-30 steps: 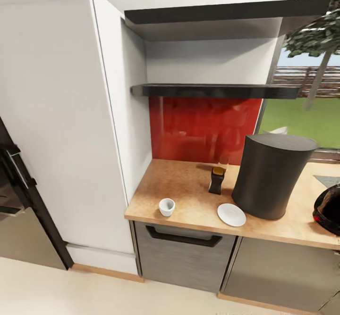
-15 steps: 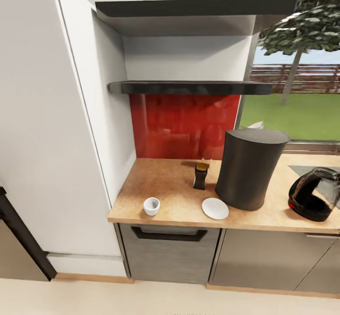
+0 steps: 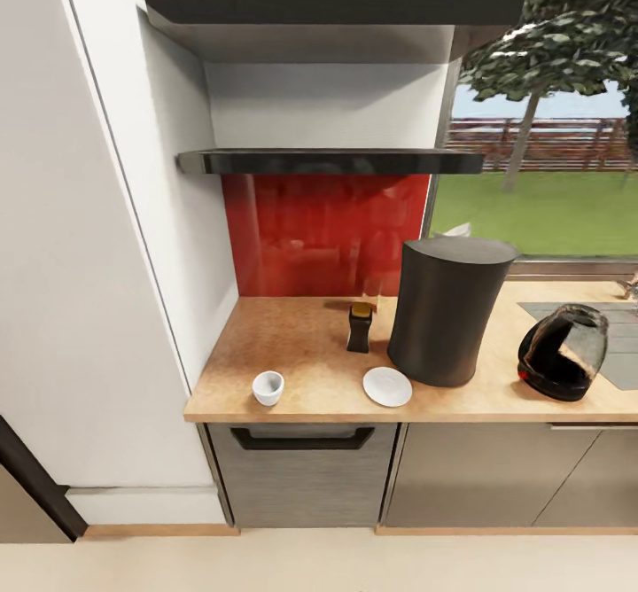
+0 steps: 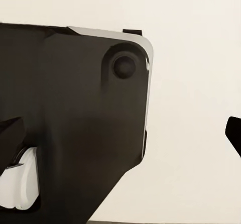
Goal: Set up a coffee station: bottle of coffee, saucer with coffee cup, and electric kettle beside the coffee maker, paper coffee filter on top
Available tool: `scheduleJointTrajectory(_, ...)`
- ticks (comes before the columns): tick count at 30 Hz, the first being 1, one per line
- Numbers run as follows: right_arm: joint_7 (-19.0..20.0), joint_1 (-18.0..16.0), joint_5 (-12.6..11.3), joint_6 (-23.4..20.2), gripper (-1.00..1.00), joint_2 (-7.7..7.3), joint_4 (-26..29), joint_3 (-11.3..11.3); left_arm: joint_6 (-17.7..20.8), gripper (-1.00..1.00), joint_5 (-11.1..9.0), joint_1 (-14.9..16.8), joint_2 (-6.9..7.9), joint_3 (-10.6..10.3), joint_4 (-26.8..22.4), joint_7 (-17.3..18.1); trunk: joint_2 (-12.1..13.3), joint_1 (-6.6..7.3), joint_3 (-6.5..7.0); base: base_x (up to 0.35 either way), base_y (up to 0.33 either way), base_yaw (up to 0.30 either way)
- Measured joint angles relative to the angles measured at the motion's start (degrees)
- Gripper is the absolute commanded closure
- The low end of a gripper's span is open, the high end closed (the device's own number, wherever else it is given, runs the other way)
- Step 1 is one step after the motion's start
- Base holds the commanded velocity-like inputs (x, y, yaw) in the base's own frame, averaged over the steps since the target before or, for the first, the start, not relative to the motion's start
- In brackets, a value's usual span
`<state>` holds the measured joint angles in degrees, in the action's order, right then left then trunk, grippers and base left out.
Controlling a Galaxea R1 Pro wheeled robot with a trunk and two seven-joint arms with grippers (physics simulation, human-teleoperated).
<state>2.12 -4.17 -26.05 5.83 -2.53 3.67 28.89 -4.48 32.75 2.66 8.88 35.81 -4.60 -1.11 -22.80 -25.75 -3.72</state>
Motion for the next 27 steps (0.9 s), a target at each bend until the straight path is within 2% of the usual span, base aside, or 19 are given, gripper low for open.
scheduleJointTrajectory(18, 0.0, 0.0, -0.1, -0.2, -1.0, -0.07, 2.0, -0.1, 0.0, -1.0, 0.1, 0.0, -0.54, -0.1, -0.2, 0.0, 0.0, 0.0, 0.0, 0.0, -0.017, 0.0)
scheduleJointTrajectory(27, 0.0, 0.0, -0.1, -0.2, -1.0, -0.27, 2.0, -0.4, 0.0, -1.0, 0.3, 0.3, -0.7, -0.4, -0.6, 0.1, 0.0, 0.0, 0.0, 0.0, -0.001, -0.292)
